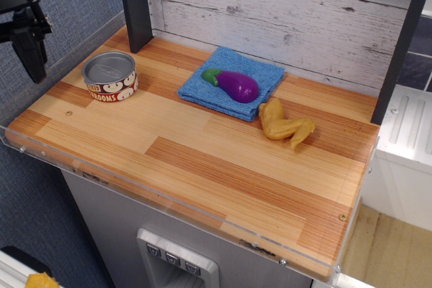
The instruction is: Move the chicken in front of the can
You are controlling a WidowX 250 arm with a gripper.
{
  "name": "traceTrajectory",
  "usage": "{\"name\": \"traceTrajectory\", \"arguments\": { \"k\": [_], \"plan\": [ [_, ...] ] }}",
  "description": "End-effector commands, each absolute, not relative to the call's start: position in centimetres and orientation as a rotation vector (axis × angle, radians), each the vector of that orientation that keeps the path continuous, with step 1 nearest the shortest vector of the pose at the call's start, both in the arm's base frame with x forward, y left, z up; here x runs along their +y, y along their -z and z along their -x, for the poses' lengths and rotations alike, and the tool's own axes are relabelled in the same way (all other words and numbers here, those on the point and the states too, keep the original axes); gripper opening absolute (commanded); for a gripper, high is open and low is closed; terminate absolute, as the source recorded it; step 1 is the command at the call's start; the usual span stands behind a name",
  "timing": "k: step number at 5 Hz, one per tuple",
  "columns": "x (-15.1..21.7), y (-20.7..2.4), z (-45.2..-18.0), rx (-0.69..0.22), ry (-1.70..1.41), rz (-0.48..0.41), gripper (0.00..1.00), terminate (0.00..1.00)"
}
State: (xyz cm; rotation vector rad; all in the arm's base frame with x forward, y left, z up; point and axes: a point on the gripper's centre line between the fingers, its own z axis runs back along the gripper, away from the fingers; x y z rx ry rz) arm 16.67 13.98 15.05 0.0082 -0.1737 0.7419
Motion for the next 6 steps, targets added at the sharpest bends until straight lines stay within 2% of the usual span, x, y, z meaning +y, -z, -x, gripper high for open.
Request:
{"name": "traceTrajectory", "arguments": {
  "k": [1,2,3,4,5,6],
  "plan": [
    [14.0,-15.1,-16.7,-0.174,-0.742,-0.008,1.00,0.00],
    [11.5,-15.7,-18.6,-0.215,-0.716,0.005,1.00,0.00],
    [9.2,-15.2,-21.4,-0.225,-0.670,0.051,1.00,0.00],
    [6.3,-14.2,-24.4,-0.205,-0.708,0.152,1.00,0.00],
    [2.9,-12.5,-27.6,-0.194,-0.680,0.169,1.00,0.00],
    [0.8,-11.4,-29.7,-0.207,-0.729,0.079,1.00,0.00]
  ]
}}
